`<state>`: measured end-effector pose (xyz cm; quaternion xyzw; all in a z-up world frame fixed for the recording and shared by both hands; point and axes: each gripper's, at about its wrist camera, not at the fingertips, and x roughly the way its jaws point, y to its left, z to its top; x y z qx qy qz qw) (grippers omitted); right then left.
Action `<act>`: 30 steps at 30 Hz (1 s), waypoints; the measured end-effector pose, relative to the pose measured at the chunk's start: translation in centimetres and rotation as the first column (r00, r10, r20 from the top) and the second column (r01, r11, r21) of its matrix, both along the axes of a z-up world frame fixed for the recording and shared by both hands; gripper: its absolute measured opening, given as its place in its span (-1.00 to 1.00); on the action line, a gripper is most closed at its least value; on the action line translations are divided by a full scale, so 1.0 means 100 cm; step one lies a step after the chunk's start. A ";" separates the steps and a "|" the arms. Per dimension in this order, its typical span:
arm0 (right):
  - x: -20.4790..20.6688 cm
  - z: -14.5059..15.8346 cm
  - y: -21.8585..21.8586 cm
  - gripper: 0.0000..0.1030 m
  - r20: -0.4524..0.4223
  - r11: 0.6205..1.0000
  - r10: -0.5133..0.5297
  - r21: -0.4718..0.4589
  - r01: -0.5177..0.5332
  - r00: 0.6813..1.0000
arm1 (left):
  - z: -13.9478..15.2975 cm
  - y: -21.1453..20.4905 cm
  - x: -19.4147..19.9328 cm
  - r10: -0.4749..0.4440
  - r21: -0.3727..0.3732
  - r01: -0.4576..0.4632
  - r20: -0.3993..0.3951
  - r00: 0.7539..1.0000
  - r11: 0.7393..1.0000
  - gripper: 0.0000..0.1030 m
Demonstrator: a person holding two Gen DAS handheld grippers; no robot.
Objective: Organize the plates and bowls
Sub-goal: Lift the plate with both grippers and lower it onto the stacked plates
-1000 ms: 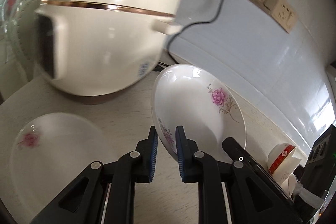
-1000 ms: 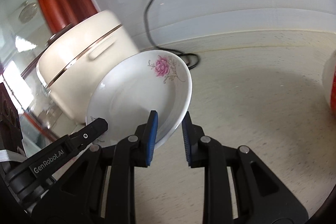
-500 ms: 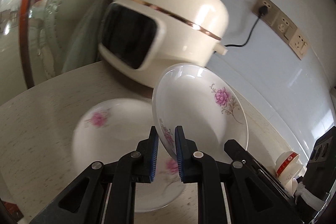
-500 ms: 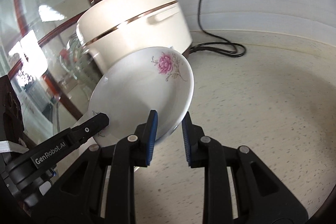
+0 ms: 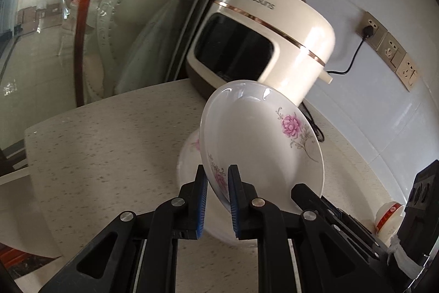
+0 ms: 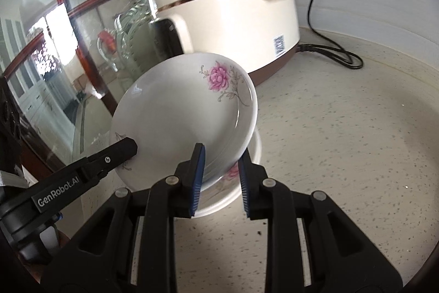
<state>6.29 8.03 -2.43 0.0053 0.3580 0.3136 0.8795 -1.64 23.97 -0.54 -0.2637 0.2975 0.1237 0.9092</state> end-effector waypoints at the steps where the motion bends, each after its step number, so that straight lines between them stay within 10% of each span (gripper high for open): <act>1: 0.000 -0.001 0.003 -0.47 0.000 1.000 0.008 -0.008 -0.008 1.000 | -0.001 0.002 -0.001 0.002 0.001 -0.002 -0.003 1.000 1.000 -0.70; 30: -0.007 -0.009 0.030 -0.34 0.075 0.977 0.048 -0.211 -0.031 0.996 | -0.013 0.001 0.002 0.021 0.117 -0.013 -0.070 0.997 0.993 -0.68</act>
